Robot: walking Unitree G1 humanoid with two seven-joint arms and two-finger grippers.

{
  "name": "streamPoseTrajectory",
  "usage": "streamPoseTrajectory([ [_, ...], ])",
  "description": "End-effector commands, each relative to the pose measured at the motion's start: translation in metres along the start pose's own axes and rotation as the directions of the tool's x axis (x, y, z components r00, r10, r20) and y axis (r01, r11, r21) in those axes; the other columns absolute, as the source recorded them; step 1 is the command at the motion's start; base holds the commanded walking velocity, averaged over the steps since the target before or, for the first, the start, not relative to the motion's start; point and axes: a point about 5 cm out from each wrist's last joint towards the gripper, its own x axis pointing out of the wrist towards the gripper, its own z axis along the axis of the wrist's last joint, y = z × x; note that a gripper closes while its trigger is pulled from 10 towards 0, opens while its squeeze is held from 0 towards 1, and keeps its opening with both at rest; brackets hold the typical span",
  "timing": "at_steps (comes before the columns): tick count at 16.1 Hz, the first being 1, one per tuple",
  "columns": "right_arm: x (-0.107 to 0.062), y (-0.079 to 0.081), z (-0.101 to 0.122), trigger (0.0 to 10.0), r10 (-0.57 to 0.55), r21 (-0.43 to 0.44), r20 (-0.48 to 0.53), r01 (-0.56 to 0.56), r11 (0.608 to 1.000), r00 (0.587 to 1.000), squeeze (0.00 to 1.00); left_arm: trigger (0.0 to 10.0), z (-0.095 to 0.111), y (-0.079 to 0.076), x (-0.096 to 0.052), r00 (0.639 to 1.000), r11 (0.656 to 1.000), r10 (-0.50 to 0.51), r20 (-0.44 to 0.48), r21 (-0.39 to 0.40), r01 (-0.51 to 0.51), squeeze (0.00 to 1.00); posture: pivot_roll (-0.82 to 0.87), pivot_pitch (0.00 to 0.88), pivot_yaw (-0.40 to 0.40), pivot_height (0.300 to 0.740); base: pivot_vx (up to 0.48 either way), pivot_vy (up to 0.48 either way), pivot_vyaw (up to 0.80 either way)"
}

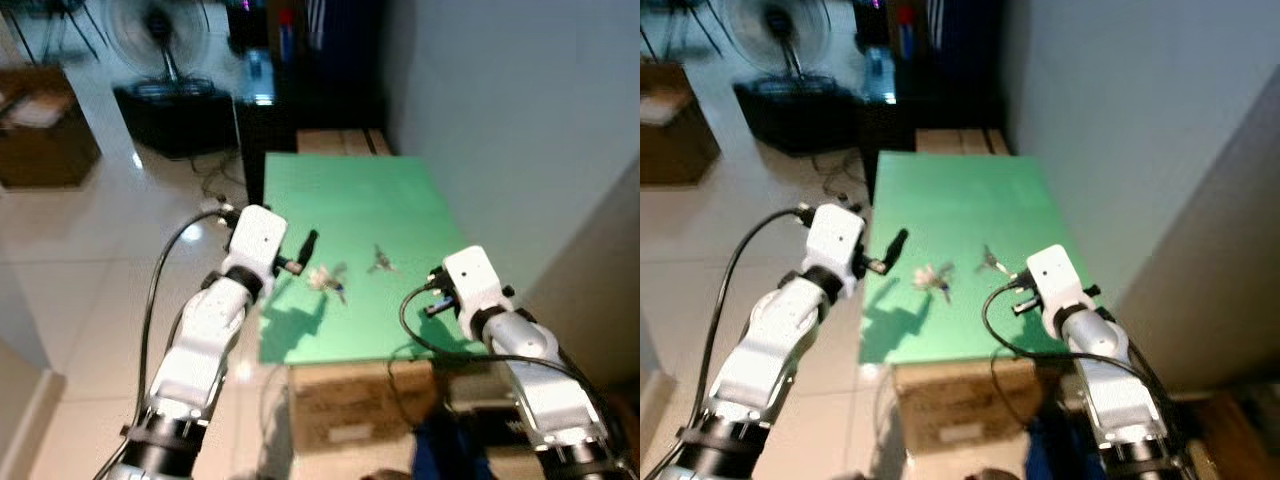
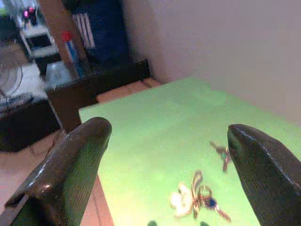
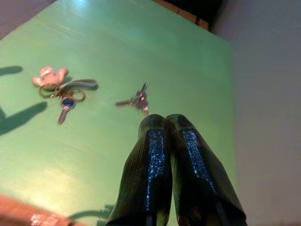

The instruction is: Hang keys on a hook

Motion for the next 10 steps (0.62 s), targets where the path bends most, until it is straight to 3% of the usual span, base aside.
streamPoseTrajectory([
  [1,-0.0022,-0.0045,0.0066,10.0,-0.020,0.006,0.032,0.019,1.000,0.999,0.00,10.0,0.0044,0.0042,0.0007,1.000,1.000,0.015,0.014,-0.008,-0.015,0.00,-0.13,0.000,-0.003,0.718,0.000,0.000,0.00],
  [6,-0.0045,-0.0043,0.0083,10.0,-0.036,0.064,0.050,0.032,0.997,0.998,0.00,10.0,0.0049,0.0022,0.0009,1.000,1.000,-0.002,0.021,-0.015,0.002,0.00,-0.14,0.000,0.003,0.718,0.053,0.000,0.00],
  [9,-0.0044,-0.0037,0.0092,10.0,-0.031,0.054,0.054,0.029,0.998,0.998,0.00,10.0,0.0028,0.0049,-0.0008,1.000,1.000,0.004,0.011,-0.016,-0.004,0.00,-0.14,0.000,0.005,0.718,0.349,0.000,-0.80],
  [10,-0.0045,-0.0031,0.0098,10.0,-0.032,0.043,0.062,0.029,0.999,0.998,0.00,10.0,0.0020,0.0057,-0.0010,1.000,1.000,0.007,0.007,-0.012,-0.007,0.00,-0.13,0.000,0.005,0.718,0.352,0.000,0.00],
])
